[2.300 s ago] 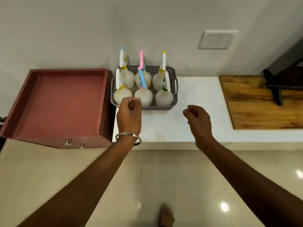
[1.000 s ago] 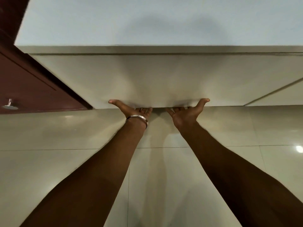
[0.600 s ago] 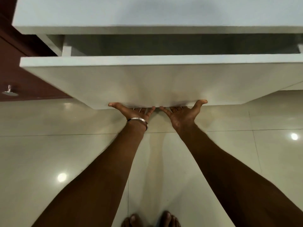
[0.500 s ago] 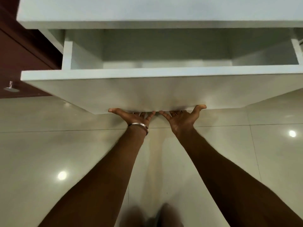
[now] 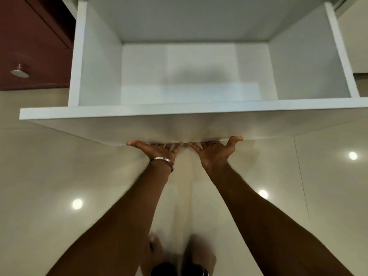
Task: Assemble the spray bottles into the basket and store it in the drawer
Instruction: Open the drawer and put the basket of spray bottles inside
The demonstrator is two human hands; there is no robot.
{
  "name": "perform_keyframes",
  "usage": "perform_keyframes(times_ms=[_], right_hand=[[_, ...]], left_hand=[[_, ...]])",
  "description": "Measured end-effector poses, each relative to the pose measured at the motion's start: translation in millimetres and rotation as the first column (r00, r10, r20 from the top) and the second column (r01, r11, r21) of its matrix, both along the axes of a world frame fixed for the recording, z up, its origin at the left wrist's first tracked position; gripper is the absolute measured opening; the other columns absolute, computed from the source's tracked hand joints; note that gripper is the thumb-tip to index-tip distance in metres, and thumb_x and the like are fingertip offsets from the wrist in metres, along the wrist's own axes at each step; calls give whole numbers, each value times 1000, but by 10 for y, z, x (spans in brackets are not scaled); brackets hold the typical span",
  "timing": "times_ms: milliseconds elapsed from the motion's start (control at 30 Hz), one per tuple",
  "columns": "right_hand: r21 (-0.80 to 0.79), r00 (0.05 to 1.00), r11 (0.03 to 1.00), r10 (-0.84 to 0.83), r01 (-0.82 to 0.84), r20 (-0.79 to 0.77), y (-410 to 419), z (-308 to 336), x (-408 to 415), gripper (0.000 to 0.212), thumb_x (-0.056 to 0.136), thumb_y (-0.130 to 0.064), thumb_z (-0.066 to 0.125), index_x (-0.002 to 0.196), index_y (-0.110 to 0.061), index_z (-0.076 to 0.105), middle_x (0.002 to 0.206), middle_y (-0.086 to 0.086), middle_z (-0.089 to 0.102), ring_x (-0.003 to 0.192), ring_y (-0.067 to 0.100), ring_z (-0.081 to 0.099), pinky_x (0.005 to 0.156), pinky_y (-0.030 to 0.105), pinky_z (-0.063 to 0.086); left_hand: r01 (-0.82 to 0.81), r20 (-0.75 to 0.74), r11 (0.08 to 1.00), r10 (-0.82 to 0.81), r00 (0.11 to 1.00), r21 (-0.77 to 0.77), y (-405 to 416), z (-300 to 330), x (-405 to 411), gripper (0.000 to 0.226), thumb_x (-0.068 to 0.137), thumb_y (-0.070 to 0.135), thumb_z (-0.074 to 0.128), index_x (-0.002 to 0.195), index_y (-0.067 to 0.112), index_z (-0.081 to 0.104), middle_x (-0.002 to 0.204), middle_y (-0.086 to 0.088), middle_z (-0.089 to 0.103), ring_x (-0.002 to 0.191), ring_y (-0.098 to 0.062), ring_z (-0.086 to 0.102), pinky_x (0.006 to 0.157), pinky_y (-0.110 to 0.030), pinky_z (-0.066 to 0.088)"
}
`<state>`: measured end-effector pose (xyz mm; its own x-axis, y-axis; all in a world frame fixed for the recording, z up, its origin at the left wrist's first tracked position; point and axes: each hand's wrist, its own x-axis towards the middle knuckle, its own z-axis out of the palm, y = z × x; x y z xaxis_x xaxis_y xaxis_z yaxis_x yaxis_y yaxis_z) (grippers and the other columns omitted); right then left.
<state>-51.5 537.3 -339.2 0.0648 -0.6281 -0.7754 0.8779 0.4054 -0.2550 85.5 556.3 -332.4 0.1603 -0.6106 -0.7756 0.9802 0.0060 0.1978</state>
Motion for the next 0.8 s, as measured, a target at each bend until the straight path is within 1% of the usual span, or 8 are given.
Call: perform_keyframes(times_ms=[100,233,333,400,467,533,700,800], right_hand=[[-5,1000,1000,-3,3,-13,182,-27,-49,104,74,-92,27,155,-26,26,155,17,35,141,42,34,95,75,39],[-15,1000,1000,3,-4,-12,412,-30,-98,105,74,-92,27,154,-22,29,153,17,38,140,41,36,97,75,38],[-2,1000,1000,-1,1,-9,513,-37,-128,105,76,-91,27,154,-22,28,153,17,38,141,41,36,98,75,37],[-4,1000,1000,13,-13,-22,551,-33,-139,103,77,-90,27,154,-22,27,154,17,37,141,42,35,100,75,35],[-19,1000,1000,-12,12,-1,891,-10,-231,102,78,-89,27,155,-22,27,155,17,36,141,41,35,103,76,33],[-16,1000,1000,-15,15,2,970,-50,-226,103,77,-89,27,155,-21,27,155,16,36,142,40,35,102,75,33],[-10,1000,1000,-18,18,16,1022,-23,-235,102,77,-89,30,153,-20,30,154,17,38,141,40,35,102,75,33],[-31,1000,999,-16,16,20,1064,-54,-255,101,77,-89,31,151,-20,32,153,17,40,141,41,36,103,75,32]], left_hand=[[18,10,1000,-18,1000,-12,193,-27,-38,109,62,96,22,151,33,20,159,-4,22,146,-36,19,103,-73,21],[28,14,999,-28,1000,-29,422,-39,-101,108,63,96,21,151,33,22,159,-5,24,145,-37,20,103,-73,21],[4,1,1000,-4,1000,-12,512,-40,-106,109,64,95,21,152,32,19,160,-6,20,146,-36,17,104,-73,20],[5,-22,1000,-5,1000,-5,558,-44,-135,109,64,95,21,152,32,14,162,-5,14,148,-34,12,105,-73,16],[2,3,1000,-2,1000,11,882,35,-255,110,64,95,21,153,32,9,163,-5,9,149,-33,7,107,-72,13],[-14,-17,1000,15,1000,21,949,-14,-232,111,64,95,22,153,31,6,163,-4,6,149,-33,6,108,-73,12],[-22,-14,999,22,1000,32,993,-6,-232,111,64,95,23,154,31,5,163,-3,3,150,-32,2,108,-72,10],[-24,-2,1000,24,1000,15,1032,-27,-238,109,65,94,23,153,31,8,163,-4,8,149,-33,7,108,-72,13]])
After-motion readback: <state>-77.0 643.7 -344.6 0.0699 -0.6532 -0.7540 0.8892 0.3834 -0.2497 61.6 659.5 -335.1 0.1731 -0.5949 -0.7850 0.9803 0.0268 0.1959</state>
